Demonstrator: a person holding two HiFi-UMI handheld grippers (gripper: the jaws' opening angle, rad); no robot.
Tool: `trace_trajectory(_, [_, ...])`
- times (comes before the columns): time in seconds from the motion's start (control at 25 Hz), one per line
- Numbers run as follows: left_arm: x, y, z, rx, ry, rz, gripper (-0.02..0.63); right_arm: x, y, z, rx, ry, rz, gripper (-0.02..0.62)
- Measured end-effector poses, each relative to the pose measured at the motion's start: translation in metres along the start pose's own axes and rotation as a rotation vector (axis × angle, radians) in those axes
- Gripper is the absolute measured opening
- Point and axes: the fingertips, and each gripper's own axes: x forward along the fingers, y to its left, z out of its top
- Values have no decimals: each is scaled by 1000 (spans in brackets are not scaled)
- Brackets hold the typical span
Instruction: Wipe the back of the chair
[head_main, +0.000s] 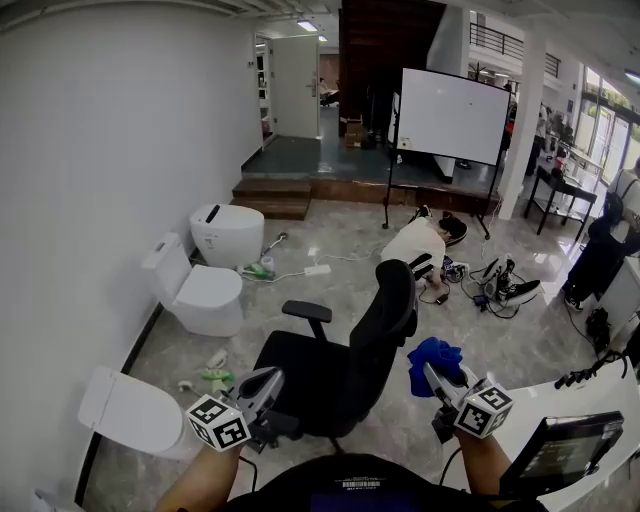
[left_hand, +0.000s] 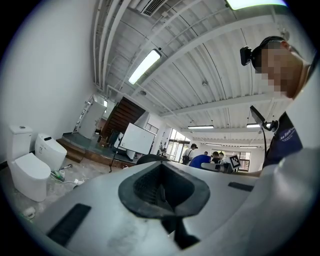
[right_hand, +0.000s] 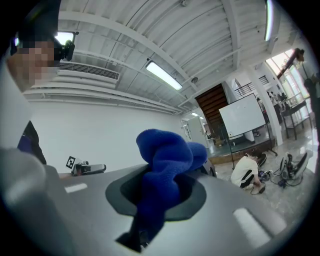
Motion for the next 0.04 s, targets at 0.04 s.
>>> trace_trajectory(0.04, [-1, 1, -2, -2, 0, 1, 2, 1, 1, -3, -4, 0, 2, 66])
